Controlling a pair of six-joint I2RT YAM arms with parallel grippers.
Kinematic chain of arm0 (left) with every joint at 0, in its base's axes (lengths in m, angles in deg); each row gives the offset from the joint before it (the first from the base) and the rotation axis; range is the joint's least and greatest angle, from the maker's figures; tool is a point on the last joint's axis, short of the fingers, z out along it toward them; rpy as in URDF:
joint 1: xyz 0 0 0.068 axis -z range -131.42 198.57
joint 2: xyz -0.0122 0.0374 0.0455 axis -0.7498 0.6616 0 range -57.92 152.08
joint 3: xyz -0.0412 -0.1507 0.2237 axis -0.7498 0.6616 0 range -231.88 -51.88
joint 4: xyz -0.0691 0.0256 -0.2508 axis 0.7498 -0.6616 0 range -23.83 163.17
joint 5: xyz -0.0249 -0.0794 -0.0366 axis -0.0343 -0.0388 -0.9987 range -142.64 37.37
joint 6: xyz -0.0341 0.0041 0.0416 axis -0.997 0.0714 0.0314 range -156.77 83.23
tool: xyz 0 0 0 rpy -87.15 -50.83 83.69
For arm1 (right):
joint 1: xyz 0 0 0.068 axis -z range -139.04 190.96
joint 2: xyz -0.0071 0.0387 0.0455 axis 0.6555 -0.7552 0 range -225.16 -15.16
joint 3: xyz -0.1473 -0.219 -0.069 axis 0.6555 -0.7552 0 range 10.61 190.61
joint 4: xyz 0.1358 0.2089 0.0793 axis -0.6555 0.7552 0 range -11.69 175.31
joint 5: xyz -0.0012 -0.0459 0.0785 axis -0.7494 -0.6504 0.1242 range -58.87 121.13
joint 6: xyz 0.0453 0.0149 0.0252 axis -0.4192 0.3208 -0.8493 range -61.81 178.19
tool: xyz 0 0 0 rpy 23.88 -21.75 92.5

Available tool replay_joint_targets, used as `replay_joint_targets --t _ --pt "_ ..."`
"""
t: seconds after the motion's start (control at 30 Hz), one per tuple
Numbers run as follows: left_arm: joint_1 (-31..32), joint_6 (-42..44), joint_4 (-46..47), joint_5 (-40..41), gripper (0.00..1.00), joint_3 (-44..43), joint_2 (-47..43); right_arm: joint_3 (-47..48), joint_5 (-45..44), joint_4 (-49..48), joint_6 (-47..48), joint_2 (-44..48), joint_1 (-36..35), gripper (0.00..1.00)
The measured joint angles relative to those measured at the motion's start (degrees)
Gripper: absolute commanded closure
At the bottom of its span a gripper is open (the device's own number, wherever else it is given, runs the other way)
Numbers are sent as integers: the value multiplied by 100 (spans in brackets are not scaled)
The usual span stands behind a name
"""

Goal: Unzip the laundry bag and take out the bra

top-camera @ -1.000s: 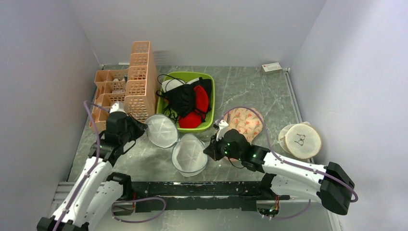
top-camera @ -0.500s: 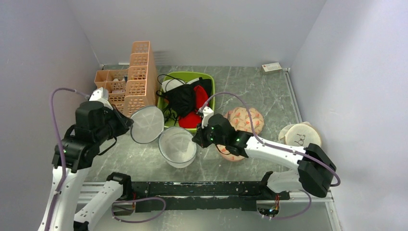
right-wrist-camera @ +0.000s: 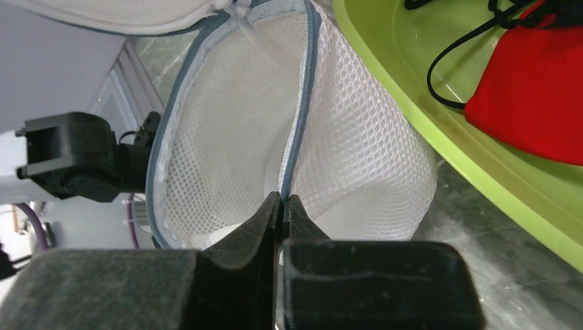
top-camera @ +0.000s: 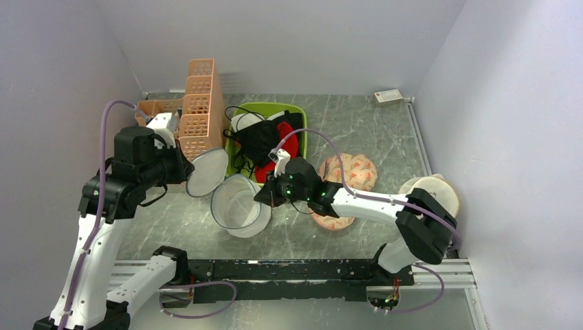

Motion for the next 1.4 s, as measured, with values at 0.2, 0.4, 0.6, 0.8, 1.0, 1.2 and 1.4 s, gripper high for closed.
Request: replay_joint_targets --t 0.2,0.4,0.6,0.8,1.0,1.2,1.4 --pt "2 302 181 -407 93 339 -15 -2 81 -317 -442 -173 140 100" --pt "260 393 310 -1196 93 872 205 -118 225 -664 -695 -173 334 100" --pt "1266 212 756 -1687 93 1248 476 -245 382 -793 -782 -173 352 100" --pt "2444 -208 1064 -1676 93 1434 994 -385 404 -894 -796 -149 354 100" --pt "2616 -461 1237 -1604 93 1639 1268 -643 28 -278 -649 308 378 74" --pt "2625 -549 1561 -1858 82 1963 1471 -1095 -326 560 -402 1429 837 49" --pt "2629 -496 1622 -2076 20 2035 1532 -1193 -94 837 -181 1971 1213 24"
